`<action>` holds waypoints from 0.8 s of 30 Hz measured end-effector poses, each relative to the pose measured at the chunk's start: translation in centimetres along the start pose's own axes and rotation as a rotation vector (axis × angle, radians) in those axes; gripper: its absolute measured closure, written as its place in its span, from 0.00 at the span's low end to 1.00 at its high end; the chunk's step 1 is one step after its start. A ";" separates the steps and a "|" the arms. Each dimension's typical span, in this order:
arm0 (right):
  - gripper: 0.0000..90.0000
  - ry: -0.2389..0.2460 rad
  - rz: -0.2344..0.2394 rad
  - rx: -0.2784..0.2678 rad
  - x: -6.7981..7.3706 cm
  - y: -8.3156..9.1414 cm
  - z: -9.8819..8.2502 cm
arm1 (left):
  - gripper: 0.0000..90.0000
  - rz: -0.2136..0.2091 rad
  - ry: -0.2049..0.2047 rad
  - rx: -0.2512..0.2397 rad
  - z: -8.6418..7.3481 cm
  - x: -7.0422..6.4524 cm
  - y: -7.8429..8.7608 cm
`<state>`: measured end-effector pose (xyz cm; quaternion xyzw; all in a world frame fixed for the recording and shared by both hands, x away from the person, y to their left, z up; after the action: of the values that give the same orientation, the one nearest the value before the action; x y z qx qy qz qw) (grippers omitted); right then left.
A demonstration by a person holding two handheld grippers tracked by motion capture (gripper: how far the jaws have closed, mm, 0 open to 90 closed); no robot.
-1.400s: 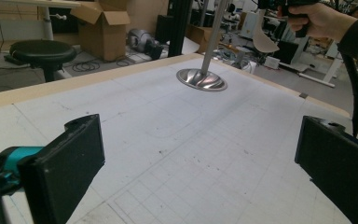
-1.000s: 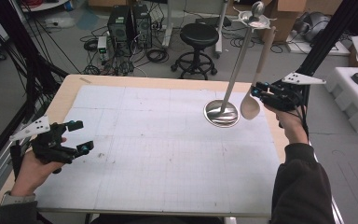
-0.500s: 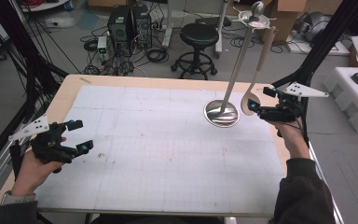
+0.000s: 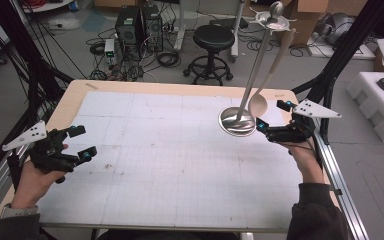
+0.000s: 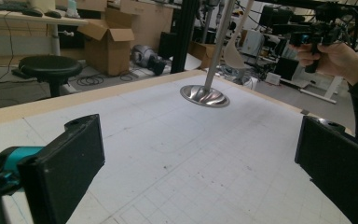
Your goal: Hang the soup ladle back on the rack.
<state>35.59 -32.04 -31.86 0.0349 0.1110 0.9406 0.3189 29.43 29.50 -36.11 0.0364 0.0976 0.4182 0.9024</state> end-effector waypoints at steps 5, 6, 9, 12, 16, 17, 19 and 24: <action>0.00 -0.012 0.034 0.002 0.9 -0.3 -0.9 | 0.02 0.003 0.004 -0.009 0.1 0.1 -0.1; 0.00 -0.012 0.039 0.002 1.1 -0.3 -1.1 | 0.02 0.002 0.005 -0.012 0.1 0.1 -0.2; 0.00 -0.025 0.056 0.015 1.6 -0.3 -1.7 | 0.02 -0.002 -0.004 -0.008 0.0 0.0 -0.5; 0.00 -0.035 0.065 0.018 2.2 0.0 -2.6 | 0.02 -0.004 -0.007 -0.014 -0.1 0.0 -0.6; 0.00 -0.067 0.080 0.007 2.7 0.4 -4.0 | 0.02 -0.007 -0.013 -0.010 -0.1 -0.1 -0.8; 0.00 -0.081 0.084 -0.001 2.8 0.5 -4.3 | 0.02 -0.007 -0.014 -0.009 -0.1 -0.2 -0.8; 0.00 -0.095 0.095 -0.006 3.0 0.7 -4.9 | 0.02 -0.009 -0.017 -0.012 -0.1 -0.2 -0.7; 0.00 -0.112 0.114 -0.010 3.3 0.9 -6.7 | 0.02 -0.004 -0.022 -0.013 -0.2 -0.1 -0.6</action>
<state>31.50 -31.93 -38.19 0.0920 0.0862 0.9543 0.2708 29.80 28.99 -36.35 0.0349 0.0849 0.4166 0.9044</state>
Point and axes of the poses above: each handheld gripper's, and its own axes: y roughly backward along the jaws, z roughly out of its top, x roughly to its left, the point moved 1 cm from there along -y, roughly forward along the jaws, and after that the axes turned 13 degrees about z, right-handed, at the moved point
